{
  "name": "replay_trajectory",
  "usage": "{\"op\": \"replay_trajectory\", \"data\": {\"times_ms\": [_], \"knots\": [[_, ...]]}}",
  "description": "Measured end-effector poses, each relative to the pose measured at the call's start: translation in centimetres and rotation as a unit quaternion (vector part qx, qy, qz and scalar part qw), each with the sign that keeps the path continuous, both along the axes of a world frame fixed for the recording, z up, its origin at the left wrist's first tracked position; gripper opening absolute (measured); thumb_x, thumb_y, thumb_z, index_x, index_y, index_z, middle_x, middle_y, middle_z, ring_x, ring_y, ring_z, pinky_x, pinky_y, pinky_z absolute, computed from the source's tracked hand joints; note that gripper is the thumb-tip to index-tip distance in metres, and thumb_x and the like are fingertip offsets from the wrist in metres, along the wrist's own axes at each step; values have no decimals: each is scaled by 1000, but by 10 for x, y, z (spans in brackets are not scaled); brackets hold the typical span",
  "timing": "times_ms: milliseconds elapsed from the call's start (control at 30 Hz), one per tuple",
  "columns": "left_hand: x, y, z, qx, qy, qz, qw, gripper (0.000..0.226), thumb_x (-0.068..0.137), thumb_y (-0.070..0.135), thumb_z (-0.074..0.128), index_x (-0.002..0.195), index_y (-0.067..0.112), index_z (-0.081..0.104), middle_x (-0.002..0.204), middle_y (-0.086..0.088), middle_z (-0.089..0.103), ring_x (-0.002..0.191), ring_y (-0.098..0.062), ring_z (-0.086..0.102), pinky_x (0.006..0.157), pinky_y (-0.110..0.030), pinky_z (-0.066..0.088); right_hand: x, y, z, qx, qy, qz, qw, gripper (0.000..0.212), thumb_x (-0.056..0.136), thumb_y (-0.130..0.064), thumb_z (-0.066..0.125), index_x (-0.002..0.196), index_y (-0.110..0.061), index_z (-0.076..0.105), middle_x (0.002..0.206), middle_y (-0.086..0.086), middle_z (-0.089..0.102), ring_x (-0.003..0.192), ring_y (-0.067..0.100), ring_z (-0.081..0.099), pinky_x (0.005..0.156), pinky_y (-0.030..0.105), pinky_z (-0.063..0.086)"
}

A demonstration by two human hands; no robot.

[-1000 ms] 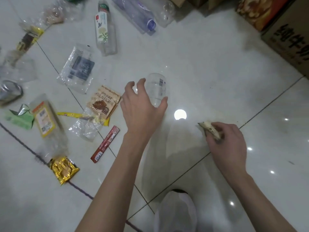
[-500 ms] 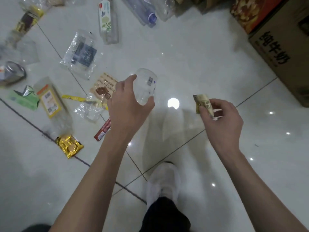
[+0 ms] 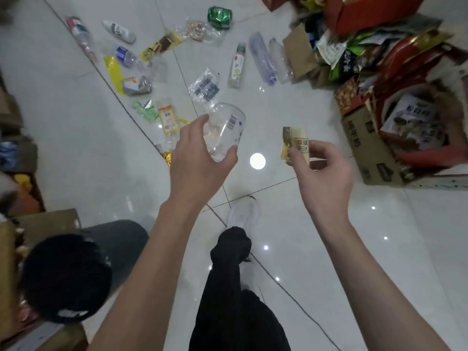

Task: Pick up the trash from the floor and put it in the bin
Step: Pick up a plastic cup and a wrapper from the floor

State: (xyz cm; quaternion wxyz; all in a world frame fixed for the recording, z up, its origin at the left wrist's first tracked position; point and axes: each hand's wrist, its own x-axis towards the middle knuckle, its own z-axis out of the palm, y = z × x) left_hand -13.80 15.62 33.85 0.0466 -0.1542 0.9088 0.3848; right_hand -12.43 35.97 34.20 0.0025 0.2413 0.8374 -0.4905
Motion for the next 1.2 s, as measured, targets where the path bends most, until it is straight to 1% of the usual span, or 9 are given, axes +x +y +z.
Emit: {"op": "replay_trajectory", "data": {"times_ms": [200,333,500,600,667,833,1000,1133,1200], "knots": [[101,-70,89,-2,41,89,995,70,82,47,72,142,29,42,134,8,47,115,-14,55,99,-42,47,47,-70,95,-12,27,59,998,10,89,-45,71,94,-36,68,90,-19,74,75,3,66,64,14,48],[185,-133,104,9,34,178,983,71,75,53,71,139,39,42,127,11,38,104,-6,51,89,-27,42,92,-133,107,-19,9,128,992,6,89,-41,70,91,-37,67,88,-21,73,74,2,64,65,14,45],[296,-216,100,-58,-25,262,963,76,78,49,74,143,31,39,134,2,43,105,4,38,88,-29,43,157,-212,97,-24,-19,200,979,9,89,-41,71,95,-35,69,88,-23,71,74,1,64,67,19,47],[354,-264,88,-47,-55,315,946,83,77,50,74,146,27,35,138,-3,45,120,-16,51,98,-43,50,199,-259,79,-24,-38,242,969,11,90,-41,71,97,-33,69,89,-21,71,77,0,64,69,21,47],[384,-292,76,-47,-79,335,938,84,74,53,74,145,28,35,136,-2,47,119,-21,55,95,-48,52,226,-290,67,-13,-51,269,962,14,91,-42,70,100,-32,69,92,-22,70,79,-5,63,68,19,45],[425,-346,51,5,-92,358,929,92,71,64,73,145,33,30,139,5,42,122,-17,53,92,-39,55,286,-361,44,10,-74,301,951,12,90,-57,67,91,-48,59,84,-35,64,83,-15,61,64,11,41],[433,-393,39,-19,-59,330,942,73,85,63,61,144,33,29,141,7,38,121,-5,40,86,-16,36,315,-417,11,36,-96,315,944,12,93,-54,66,93,-43,61,82,-33,61,84,-20,58,63,10,37],[443,-419,39,-20,-61,335,940,55,90,54,58,137,35,37,133,10,41,118,-10,49,86,-27,49,319,-451,-5,51,-89,304,947,16,92,-52,65,100,-39,62,86,-30,61,84,-17,60,64,11,40],[445,-428,42,-19,-62,334,940,52,92,51,57,138,35,40,135,10,41,116,-6,47,83,-20,45,319,-462,-4,55,-86,303,948,14,91,-51,66,98,-40,60,87,-28,62,81,-8,63,66,14,43]]}}
